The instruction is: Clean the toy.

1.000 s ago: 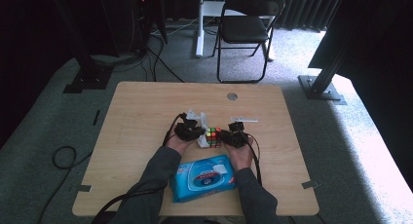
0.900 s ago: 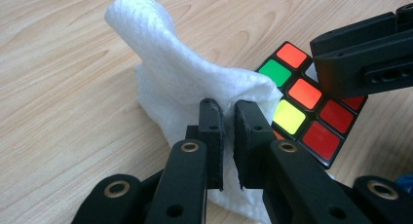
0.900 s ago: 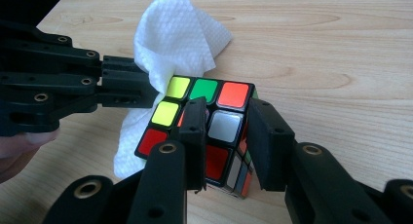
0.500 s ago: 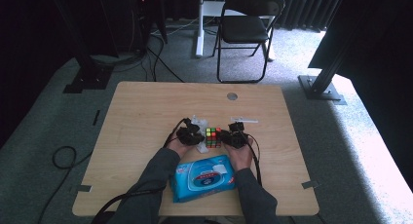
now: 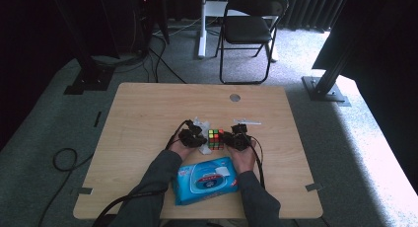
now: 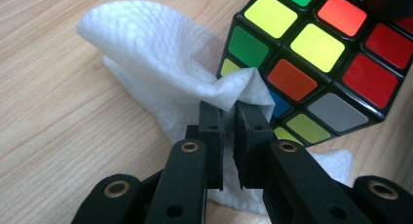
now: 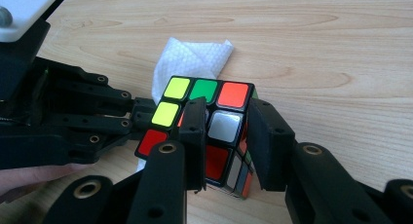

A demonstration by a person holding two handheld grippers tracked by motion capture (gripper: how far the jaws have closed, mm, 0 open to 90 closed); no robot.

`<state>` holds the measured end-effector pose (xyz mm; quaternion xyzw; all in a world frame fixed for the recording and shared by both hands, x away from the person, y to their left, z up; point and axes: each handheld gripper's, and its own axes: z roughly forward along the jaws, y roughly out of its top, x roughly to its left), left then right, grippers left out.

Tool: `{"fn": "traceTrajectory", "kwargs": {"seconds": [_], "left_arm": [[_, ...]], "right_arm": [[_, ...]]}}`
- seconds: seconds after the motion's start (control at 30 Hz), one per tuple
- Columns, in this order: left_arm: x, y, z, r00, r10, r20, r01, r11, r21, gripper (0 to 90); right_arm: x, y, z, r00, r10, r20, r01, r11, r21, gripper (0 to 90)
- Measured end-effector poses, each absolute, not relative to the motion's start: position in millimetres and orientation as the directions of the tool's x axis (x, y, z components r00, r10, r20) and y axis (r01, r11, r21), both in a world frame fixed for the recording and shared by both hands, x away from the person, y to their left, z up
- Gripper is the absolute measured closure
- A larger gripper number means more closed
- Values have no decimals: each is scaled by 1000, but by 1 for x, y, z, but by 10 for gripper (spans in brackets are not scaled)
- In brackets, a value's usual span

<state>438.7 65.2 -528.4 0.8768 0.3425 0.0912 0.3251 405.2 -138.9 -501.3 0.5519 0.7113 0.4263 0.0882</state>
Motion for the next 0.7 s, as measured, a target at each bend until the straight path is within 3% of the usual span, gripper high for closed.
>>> {"fn": "traceTrajectory", "kwargs": {"seconds": [0.7], "left_arm": [[428,72,-507,761,645,-62,501,-526,687,829]], "right_arm": [[406,-140,-502,-374,858,352,711,21,703,698]]}}
